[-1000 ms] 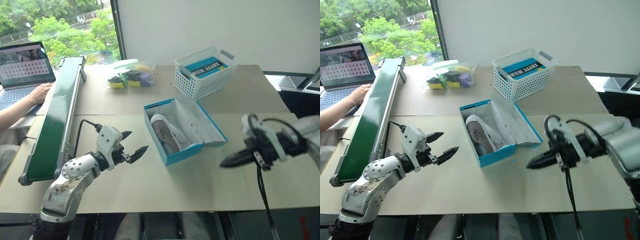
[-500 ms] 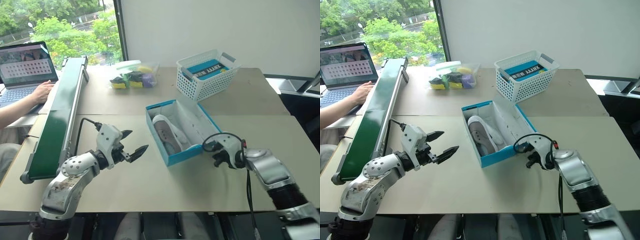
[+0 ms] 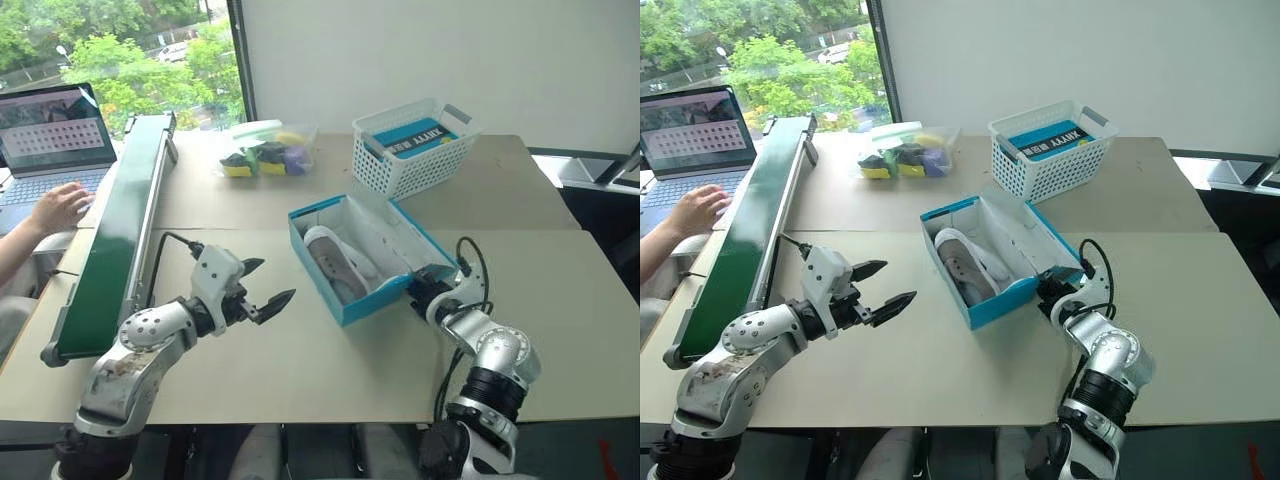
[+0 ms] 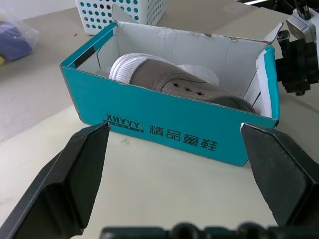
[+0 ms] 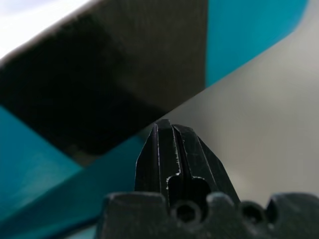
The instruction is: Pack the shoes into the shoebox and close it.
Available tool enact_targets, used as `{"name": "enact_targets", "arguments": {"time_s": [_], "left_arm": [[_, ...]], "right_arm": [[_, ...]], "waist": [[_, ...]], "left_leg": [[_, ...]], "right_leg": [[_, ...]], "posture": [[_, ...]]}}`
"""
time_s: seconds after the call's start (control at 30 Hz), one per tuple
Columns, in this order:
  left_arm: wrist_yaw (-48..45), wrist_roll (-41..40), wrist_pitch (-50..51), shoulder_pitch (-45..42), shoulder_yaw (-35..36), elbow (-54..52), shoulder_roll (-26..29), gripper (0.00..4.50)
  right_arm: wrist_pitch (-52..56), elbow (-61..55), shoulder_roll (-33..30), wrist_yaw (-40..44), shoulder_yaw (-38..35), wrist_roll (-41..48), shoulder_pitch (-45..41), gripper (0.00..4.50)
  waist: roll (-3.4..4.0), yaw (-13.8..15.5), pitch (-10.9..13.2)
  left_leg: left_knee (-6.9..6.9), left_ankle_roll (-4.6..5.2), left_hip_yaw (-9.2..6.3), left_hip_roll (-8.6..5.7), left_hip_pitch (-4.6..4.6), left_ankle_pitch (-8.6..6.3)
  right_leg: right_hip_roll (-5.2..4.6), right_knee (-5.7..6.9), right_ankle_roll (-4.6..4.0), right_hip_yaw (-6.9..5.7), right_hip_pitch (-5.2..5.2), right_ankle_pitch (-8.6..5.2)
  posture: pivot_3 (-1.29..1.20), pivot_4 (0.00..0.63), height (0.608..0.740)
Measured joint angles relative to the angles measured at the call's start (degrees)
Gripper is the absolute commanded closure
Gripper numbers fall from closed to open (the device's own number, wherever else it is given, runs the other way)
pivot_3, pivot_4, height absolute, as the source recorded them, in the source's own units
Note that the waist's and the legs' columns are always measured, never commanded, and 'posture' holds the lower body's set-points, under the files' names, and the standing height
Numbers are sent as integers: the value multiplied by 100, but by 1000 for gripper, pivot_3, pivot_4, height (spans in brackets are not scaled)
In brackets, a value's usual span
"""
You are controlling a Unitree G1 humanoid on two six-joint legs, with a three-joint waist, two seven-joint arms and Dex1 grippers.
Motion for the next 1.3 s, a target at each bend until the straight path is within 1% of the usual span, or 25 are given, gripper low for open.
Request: {"name": "enact_targets", "arguments": {"time_s": [0.03, 0.13, 0.23, 0.37, 0.43, 0.63, 0.77, 0.9, 1.17, 1.23, 1.3], "left_arm": [[-1, 2, 2, 3, 9, 2, 19, 0], [-8, -1, 11, 2, 7, 0, 21, 0], [-7, -9, 38, 2, 7, -4, 21, 0], [21, -10, 106, 14, 6, -40, 21, 0], [42, -10, 114, 30, 15, -60, 22, 0], [107, -10, 126, 60, 54, -144, 23, 0], [188, -5, 156, 111, 102, -163, 21, 0], [206, -26, 203, 132, 98, -172, 18, 0], [290, -39, 216, 231, 176, -225, 16, 0], [314, -43, 218, 253, 192, -290, 22, 0], [332, -101, 236, 315, 342, -314, 42, 0]], "right_arm": [[-175, 67, 2, -96, -221, 331, -9, 4487], [-669, 210, 4, -159, -355, 976, -10, 4487], [-1076, 230, 3, -99, -255, 1290, -10, 4487], [-1592, 266, -1, 278, 153, 1682, -10, 4487], [-1669, 159, -9, 602, 459, 1845, -6, 4487], [-1486, -609, -224, 1671, 1797, 2120, 65, 4487], [-1134, -1274, -825, 2445, 2688, 2330, 90, 4487], [-1029, -1382, -1118, 2717, 3070, 2369, 89, 4487], [-1096, -1144, -1671, 2958, 3291, 2222, 81, 4487], [-1117, -1106, -1754, 2970, 3475, 2055, 63, 4487], [-1141, -1043, -1854, 2962, 3839, 1683, -74, 4487]], "waist": [[1, 9, 1], [12, -27, 4], [19, -99, 2], [26, -191, 4], [32, -206, 8], [36, -217, 9], [37, -159, 10], [36, -141, 9], [36, -143, 9], [36, -162, 9], [35, -182, 9]], "left_leg": [[0, 0, 0, -2, -1, 0], [-2, 0, 3, -1, 0, 0], [-3, 0, 3, 1, 1, 0], [-5, 0, 5, 2, 1, 0], [-6, 0, 6, 3, -1, 0], [-9, 0, 5, 3, -11, 0], [-9, 0, 5, 2, -14, 0], [-9, 0, 3, 1, -13, 0], [-9, 0, 5, 1, -20, 0], [-9, 0, 9, 2, -21, 0], [-9, 0, 16, 5, -24, 0]], "right_leg": [[1, -2, 0, -2, 0, 0], [3, -1, 0, 0, -1, 0], [6, 1, 0, 1, -2, -1], [7, 3, 0, 6, -5, -1], [9, 5, 0, 6, -10, -1], [7, 15, -1, 8, -27, -2], [5, 13, -1, 7, -30, -2], [6, 15, -1, 6, -29, -2], [6, 14, -2, 8, -37, -2], [6, 18, -2, 13, -43, -2], [8, 24, -5, 19, -58, 0]], "posture": [[0, 150, 725], [0, 150, 725], [0, 150, 725], [0, 150, 725], [0, 150, 725], [0, 150, 725], [0, 150, 725], [0, 150, 725], [0, 150, 725], [0, 150, 725], [0, 150, 725]]}}
